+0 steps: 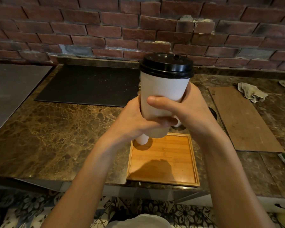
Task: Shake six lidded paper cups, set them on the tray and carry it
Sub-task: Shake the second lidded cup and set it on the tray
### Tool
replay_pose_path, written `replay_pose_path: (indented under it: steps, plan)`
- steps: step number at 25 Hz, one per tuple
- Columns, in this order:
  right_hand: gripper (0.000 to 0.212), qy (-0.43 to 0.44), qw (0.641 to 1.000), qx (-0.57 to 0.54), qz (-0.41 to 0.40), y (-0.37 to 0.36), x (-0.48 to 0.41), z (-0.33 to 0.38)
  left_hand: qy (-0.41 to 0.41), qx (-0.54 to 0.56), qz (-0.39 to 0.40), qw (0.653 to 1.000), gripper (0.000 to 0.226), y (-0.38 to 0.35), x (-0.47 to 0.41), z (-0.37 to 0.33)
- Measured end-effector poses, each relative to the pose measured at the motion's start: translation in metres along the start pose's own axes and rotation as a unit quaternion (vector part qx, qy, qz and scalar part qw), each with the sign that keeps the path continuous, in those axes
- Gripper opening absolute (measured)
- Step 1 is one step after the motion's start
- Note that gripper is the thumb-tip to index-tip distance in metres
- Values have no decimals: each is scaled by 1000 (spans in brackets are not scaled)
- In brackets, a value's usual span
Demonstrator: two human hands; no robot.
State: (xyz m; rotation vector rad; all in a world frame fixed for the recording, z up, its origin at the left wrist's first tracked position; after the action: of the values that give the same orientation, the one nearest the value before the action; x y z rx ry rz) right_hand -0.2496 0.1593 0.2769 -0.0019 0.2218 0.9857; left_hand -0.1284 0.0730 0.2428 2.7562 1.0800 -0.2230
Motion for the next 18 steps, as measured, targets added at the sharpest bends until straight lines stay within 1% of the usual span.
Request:
replay_pose_path:
  steps: [2, 4, 7, 9, 12, 16, 18]
  plan:
    - [70, 6, 1000, -9, 26, 2, 0, 0, 10, 13, 16, 1000, 60, 0, 1, -1]
    - [72, 9, 998, -22, 51, 3, 0, 0, 13, 33, 33, 999, 62, 2, 3, -3]
    - [50, 4, 994, -51, 92, 6, 0, -1, 18, 55, 61, 996, 57, 3, 5, -5]
    - [45, -4, 992, -56, 110, 6, 1, 0, 18, 60, 70, 996, 55, 2, 7, -6]
    - [52, -7, 993, -39, 108, 6, 0, -1, 13, 63, 63, 996, 54, 2, 7, -5]
    - [74, -5, 997, -3, 81, 4, -2, 3, 7, 58, 39, 998, 54, 2, 5, -5]
    - [76, 1, 997, 5, 71, 3, -2, 5, 6, 53, 25, 998, 58, 2, 4, -5]
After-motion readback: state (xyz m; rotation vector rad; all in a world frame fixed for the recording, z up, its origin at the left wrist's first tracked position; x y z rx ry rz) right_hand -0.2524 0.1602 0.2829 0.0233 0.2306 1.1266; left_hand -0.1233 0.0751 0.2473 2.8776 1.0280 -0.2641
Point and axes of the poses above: each hand's wrist, its own x-axis away from the middle knuckle, its own y-axis out of the back of the hand, z = x × y, the point moved 1 cm from there along -x, towards the middle knuckle, and after that the axes turned 9 degrees about -z, right-handed, at the moved point
